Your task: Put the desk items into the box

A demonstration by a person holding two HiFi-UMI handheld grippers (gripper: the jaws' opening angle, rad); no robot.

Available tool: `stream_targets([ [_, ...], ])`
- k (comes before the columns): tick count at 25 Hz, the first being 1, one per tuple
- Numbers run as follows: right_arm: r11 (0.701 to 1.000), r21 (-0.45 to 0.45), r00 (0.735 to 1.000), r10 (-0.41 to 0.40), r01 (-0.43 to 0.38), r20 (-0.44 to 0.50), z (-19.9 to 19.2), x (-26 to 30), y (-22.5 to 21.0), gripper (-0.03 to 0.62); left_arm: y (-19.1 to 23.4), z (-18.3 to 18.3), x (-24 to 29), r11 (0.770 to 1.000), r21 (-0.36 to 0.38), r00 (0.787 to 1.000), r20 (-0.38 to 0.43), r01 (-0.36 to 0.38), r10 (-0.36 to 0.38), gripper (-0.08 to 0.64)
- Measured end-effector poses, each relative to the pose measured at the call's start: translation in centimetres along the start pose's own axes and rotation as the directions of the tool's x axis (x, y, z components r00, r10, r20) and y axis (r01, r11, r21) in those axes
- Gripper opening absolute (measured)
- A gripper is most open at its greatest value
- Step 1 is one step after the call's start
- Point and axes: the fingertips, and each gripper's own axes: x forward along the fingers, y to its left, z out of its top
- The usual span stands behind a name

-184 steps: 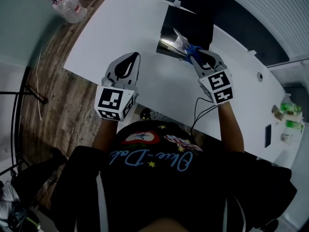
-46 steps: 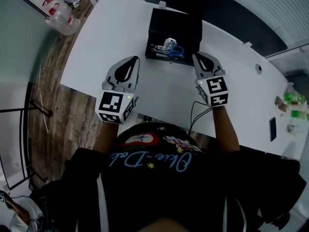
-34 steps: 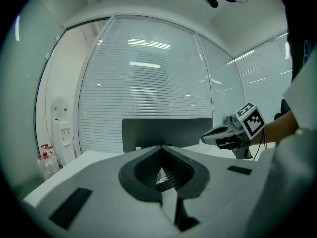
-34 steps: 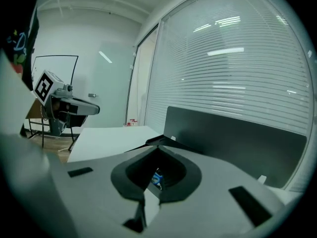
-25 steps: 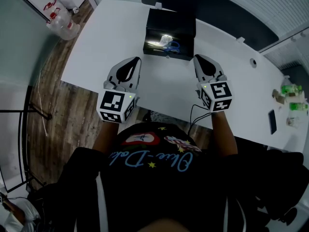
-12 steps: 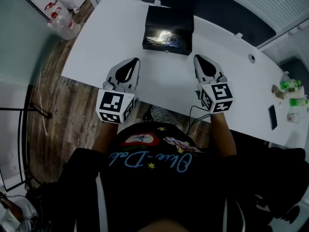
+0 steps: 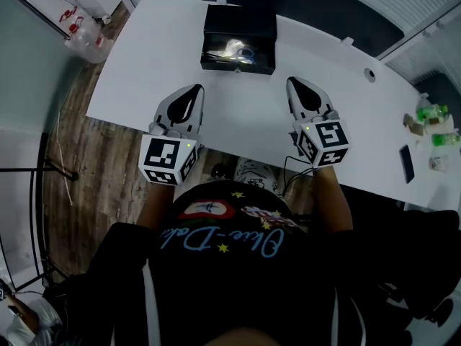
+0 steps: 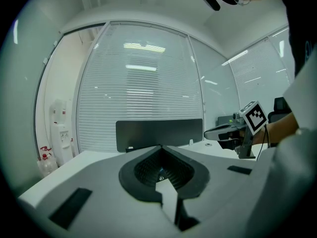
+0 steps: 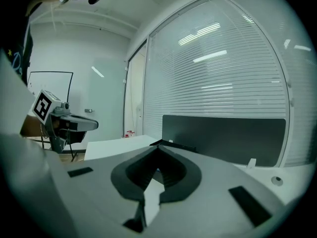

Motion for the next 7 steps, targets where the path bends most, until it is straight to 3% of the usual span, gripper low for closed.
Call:
stream_targets([
  [7,0.999,0.016,0.999,0.035,-0.035,0.005,0.2,-0.9,-1.7,0.008,-1.8,0.6,1.5,1.0,-0.003,1.0,-0.024,-0.015,0.015,0.008],
])
